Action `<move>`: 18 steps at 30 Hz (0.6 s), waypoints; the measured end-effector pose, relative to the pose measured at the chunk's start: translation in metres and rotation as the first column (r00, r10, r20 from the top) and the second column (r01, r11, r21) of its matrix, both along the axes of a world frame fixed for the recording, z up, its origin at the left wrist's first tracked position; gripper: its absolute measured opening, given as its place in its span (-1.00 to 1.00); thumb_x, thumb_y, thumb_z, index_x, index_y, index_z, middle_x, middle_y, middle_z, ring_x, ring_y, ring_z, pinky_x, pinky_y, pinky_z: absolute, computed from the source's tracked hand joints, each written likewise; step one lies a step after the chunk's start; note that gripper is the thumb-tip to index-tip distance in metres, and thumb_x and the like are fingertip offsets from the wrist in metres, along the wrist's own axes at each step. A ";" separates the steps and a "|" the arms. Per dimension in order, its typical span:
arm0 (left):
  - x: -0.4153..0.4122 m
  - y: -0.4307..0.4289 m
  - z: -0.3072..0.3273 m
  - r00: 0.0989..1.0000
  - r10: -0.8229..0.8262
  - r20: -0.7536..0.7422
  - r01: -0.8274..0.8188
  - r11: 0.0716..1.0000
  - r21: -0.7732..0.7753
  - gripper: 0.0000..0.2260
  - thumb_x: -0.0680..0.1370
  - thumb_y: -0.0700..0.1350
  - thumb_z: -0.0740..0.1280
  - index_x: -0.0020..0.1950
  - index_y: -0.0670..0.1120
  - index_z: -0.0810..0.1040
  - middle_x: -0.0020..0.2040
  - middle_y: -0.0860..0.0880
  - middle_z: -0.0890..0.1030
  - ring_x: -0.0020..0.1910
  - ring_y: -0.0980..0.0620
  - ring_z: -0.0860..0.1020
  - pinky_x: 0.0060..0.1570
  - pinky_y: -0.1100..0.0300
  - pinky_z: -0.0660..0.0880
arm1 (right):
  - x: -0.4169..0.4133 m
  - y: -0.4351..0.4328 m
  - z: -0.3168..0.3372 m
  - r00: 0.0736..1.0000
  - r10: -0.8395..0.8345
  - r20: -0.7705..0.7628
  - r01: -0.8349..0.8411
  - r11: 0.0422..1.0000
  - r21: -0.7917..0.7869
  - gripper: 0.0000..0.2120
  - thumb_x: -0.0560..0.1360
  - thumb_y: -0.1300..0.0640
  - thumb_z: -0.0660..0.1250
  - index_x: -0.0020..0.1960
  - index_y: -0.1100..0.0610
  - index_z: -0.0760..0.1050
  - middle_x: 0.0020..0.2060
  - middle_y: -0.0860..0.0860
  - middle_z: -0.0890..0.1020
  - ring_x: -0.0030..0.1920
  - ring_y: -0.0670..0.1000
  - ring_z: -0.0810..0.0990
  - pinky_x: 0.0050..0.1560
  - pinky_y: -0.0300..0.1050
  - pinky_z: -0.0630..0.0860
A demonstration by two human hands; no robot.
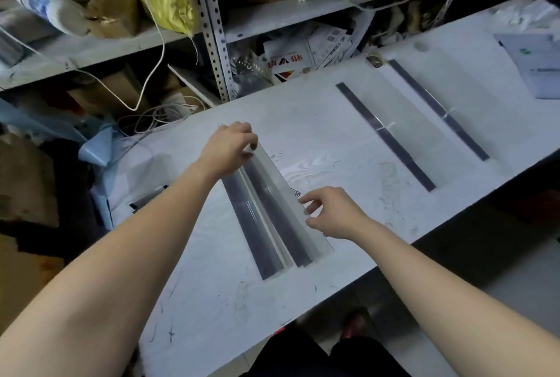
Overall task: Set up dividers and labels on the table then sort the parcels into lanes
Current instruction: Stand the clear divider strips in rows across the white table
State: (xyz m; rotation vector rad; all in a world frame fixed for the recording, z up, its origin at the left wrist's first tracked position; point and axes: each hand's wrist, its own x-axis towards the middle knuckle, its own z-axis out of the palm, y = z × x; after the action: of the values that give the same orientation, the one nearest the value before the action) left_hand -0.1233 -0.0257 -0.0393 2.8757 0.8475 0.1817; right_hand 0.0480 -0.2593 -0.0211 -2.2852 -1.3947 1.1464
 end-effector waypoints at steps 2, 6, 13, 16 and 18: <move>0.000 0.006 -0.002 1.000 -0.021 -0.010 0.022 1.000 0.006 -0.87 0.47 -0.15 0.53 -0.02 -0.07 0.66 0.00 -0.05 0.57 0.04 -0.13 0.53 -0.04 0.00 0.42 | 0.001 -0.005 0.001 1.000 0.007 -0.009 -0.007 0.999 -0.044 -0.55 0.49 0.26 0.39 0.33 -0.04 0.58 0.01 -0.11 0.66 -0.34 -0.13 0.59 -0.37 -0.25 0.51; 0.006 0.015 -0.003 1.000 -0.031 -0.005 0.031 1.000 -0.001 -0.90 0.47 -0.17 0.54 -0.05 -0.07 0.67 -0.03 -0.05 0.54 -0.01 -0.14 0.52 -0.10 -0.03 0.47 | 0.003 -0.013 0.006 1.000 0.010 0.003 -0.009 0.998 -0.065 -0.47 0.47 0.32 0.32 0.38 -0.04 0.55 0.06 -0.13 0.66 -0.27 -0.03 0.63 -0.29 -0.15 0.60; 0.038 0.034 0.006 0.999 0.011 0.044 -0.010 1.000 -0.023 -0.90 0.49 -0.20 0.52 -0.02 -0.13 0.66 -0.01 -0.09 0.51 0.03 -0.15 0.50 -0.12 -0.06 0.51 | 0.030 -0.033 0.005 0.993 -0.061 0.103 0.067 0.996 -0.056 -0.41 0.47 0.38 0.25 0.39 -0.09 0.55 0.07 -0.16 0.65 -0.05 -0.06 0.62 -0.22 -0.23 0.51; 0.063 0.042 0.012 0.998 0.024 0.049 -0.024 1.000 -0.009 -0.89 0.51 -0.19 0.51 0.00 -0.13 0.65 0.02 -0.09 0.50 0.07 -0.14 0.47 -0.09 -0.06 0.50 | 0.048 -0.041 0.008 0.988 -0.085 0.130 0.090 0.995 -0.037 -0.43 0.48 0.34 0.24 0.38 -0.13 0.55 0.08 -0.18 0.64 -0.02 -0.07 0.63 -0.06 -0.15 0.59; 0.083 0.043 0.016 0.998 0.033 0.058 -0.034 0.999 0.011 -0.89 0.52 -0.18 0.50 0.02 -0.13 0.65 0.05 -0.10 0.51 0.08 -0.14 0.46 -0.11 -0.02 0.45 | 0.063 -0.043 0.009 0.986 -0.100 0.136 0.104 0.994 -0.022 -0.45 0.50 0.32 0.26 0.38 -0.13 0.55 0.08 -0.18 0.64 0.00 -0.07 0.64 -0.01 -0.11 0.62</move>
State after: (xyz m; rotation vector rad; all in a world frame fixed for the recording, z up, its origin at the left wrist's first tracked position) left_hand -0.0399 0.0177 -0.0228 2.8532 0.8874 0.2723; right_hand 0.1109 -0.3026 -0.0116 -2.4642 -1.2960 1.0053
